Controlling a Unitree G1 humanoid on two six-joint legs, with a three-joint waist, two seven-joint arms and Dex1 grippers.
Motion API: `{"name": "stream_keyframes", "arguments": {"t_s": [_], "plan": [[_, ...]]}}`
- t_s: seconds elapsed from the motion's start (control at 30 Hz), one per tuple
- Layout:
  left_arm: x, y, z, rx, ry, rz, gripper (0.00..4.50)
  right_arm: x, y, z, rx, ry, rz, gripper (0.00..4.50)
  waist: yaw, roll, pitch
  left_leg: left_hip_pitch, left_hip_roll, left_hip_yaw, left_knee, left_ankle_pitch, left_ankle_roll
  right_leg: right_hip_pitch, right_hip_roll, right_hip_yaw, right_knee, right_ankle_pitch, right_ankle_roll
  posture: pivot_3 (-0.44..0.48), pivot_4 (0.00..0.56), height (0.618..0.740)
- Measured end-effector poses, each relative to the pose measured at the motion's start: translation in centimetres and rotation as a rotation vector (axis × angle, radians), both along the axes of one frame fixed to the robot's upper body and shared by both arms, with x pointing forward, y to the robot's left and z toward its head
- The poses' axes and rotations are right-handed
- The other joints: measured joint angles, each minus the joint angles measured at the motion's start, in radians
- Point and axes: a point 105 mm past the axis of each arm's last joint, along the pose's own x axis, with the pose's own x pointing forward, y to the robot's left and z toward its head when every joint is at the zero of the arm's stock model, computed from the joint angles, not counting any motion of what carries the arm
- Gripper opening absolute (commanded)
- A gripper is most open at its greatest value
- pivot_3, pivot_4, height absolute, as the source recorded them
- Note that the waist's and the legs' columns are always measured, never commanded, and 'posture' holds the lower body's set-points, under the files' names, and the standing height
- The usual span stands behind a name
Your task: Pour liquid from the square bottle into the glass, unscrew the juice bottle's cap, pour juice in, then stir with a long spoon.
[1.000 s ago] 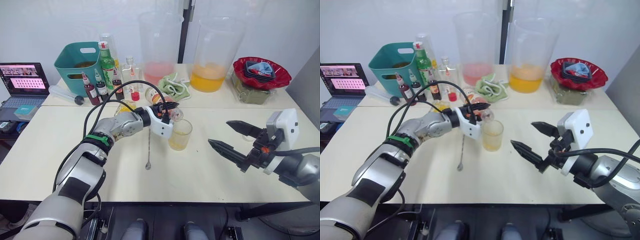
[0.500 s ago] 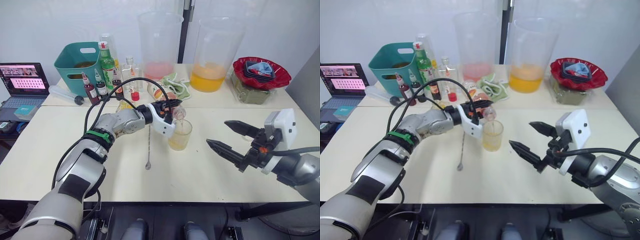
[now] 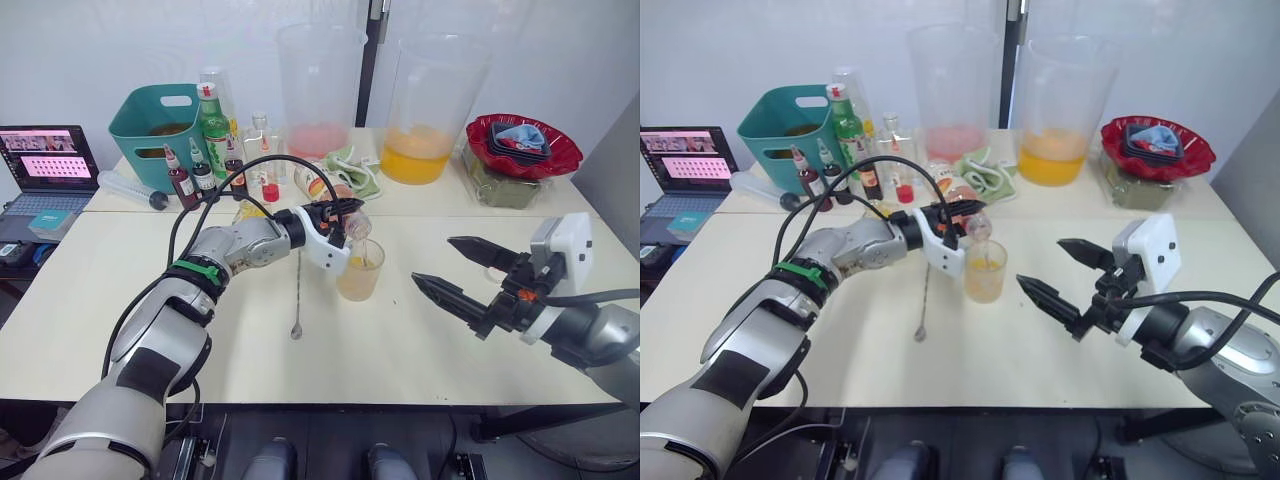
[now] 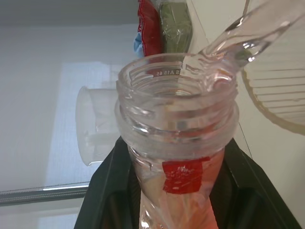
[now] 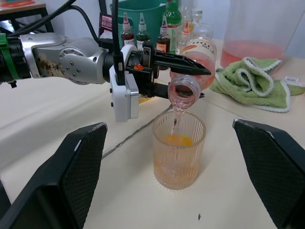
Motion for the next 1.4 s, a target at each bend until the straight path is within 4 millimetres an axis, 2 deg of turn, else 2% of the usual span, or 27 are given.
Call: {"name": "stream_keyframes", "arguments": {"t_s": [0.3, 1.4], "plan": [[-0.03, -0.32, 0.58, -0.011, 0.001, -0.007, 1.4, 0.19, 0.26, 0.08, -0.007, -0.008, 0.006, 4.48, 0.0, 0.0, 0.0, 0.0, 0.0, 0.0, 0.0, 0.0, 0.0, 0.0, 0.0, 0.0, 0.0, 0.0, 0.0, 0.0, 0.15, 0.74], [0.04, -0.25, 0.47, 0.021, 0.0, 0.004, 1.4, 0.74, 0.27, -0.19, -0.003, 0.004, 0.009, 4.48, 0.0, 0.0, 0.0, 0.0, 0.0, 0.0, 0.0, 0.0, 0.0, 0.0, 0.0, 0.0, 0.0, 0.0, 0.0, 0.0, 0.15, 0.74]]}}
